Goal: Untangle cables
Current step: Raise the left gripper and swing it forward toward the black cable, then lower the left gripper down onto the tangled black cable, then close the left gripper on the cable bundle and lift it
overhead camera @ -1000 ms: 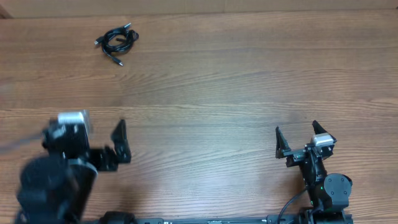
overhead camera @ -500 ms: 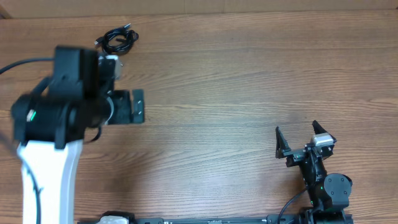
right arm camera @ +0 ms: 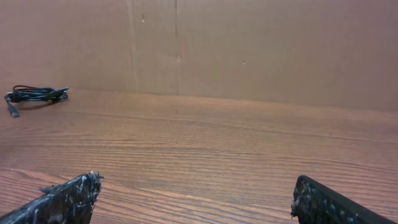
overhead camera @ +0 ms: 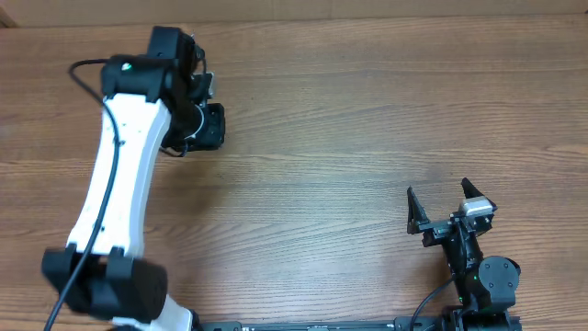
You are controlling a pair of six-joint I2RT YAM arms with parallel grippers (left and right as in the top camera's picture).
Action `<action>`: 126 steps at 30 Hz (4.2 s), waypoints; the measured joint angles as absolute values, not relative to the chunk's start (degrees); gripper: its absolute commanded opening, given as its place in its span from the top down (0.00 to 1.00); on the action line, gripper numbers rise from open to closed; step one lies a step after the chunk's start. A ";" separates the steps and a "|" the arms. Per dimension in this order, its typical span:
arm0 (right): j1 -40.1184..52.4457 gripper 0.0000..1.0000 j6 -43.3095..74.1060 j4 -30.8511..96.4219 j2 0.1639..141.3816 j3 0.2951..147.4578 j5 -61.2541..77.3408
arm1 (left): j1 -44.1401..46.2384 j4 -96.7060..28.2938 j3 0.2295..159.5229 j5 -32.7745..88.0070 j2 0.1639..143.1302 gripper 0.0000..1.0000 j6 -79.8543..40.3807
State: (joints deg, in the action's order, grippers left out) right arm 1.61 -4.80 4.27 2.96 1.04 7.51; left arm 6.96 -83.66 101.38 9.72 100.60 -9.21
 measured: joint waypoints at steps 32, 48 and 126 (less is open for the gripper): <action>1.58 0.00 -4.78 4.27 2.96 1.04 7.51 | -7.86 -64.47 111.00 -2.42 120.62 0.67 -25.04; 1.61 0.00 -4.78 4.29 2.96 1.04 7.49 | -7.88 -44.75 111.00 -2.39 134.74 0.61 -25.32; 1.58 0.00 -4.82 4.27 2.96 1.04 7.51 | 18.35 -77.56 106.94 20.45 112.05 0.96 -11.38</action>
State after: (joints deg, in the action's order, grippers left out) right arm 1.58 -4.82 4.27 2.96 1.04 7.51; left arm 18.35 -77.56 106.94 20.45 112.05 -11.38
